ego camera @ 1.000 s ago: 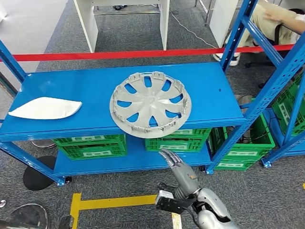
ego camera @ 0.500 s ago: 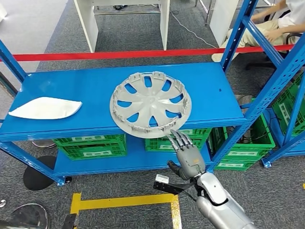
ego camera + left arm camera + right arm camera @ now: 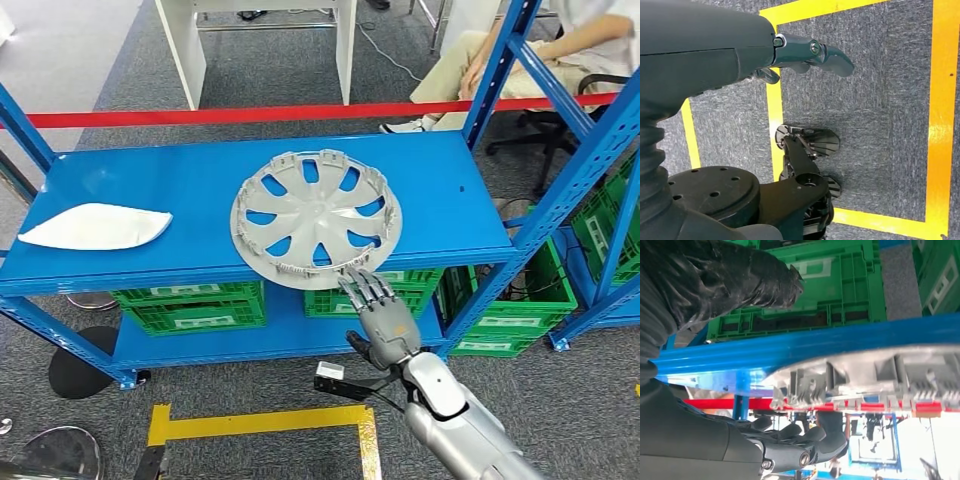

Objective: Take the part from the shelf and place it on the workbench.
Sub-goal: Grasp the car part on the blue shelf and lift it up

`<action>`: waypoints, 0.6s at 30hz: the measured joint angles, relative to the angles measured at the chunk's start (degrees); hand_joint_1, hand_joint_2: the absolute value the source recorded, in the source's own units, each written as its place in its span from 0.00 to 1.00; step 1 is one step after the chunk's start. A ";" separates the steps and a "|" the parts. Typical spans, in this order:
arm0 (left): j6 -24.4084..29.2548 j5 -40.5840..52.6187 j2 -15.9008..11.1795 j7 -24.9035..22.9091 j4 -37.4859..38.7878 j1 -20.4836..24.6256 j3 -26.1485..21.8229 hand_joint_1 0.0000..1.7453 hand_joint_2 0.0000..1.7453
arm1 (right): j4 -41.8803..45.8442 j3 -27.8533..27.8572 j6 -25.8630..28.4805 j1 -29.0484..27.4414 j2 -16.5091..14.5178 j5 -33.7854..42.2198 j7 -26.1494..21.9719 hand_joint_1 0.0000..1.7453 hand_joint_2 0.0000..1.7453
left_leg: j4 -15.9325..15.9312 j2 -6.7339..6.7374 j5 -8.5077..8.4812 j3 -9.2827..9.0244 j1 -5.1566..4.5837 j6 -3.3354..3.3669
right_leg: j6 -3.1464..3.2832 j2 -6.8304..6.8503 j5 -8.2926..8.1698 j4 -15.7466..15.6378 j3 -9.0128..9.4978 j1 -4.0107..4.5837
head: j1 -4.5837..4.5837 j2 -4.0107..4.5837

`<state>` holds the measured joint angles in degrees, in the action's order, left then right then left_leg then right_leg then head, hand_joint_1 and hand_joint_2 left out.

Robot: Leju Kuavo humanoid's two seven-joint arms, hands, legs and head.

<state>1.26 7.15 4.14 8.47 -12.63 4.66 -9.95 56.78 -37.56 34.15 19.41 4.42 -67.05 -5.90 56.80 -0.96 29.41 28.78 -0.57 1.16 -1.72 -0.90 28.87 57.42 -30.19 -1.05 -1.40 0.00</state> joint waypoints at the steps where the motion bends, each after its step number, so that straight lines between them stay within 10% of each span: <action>1: -0.04 0.14 0.01 -0.04 0.00 0.06 0.09 0.00 1.00 | -0.72 -0.13 -0.33 0.40 -0.22 -0.20 -0.06 0.00 1.00 | 0.00 0.00 0.00 0.00 0.00 0.00 | 0.00 0.00 0.00 0.00 0.00 0.00 | 0.00 0.00; 18: -0.28 1.84 0.08 -1.32 0.00 0.80 1.78 0.00 1.00 | -11.56 -2.85 -0.77 7.19 -4.28 -2.77 0.94 0.00 1.00 | 0.01 0.00 -0.02 -0.01 0.00 0.00 | 0.01 0.00 -0.01 0.02 0.00 0.00 | 0.00 0.00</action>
<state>0.98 8.99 4.22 7.16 -12.63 5.45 -8.17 45.23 -40.41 33.39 26.60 0.14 -69.82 -4.96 56.80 -0.96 29.40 28.78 -0.57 1.16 -1.72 -0.90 28.86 57.44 -30.20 -1.05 -1.40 0.00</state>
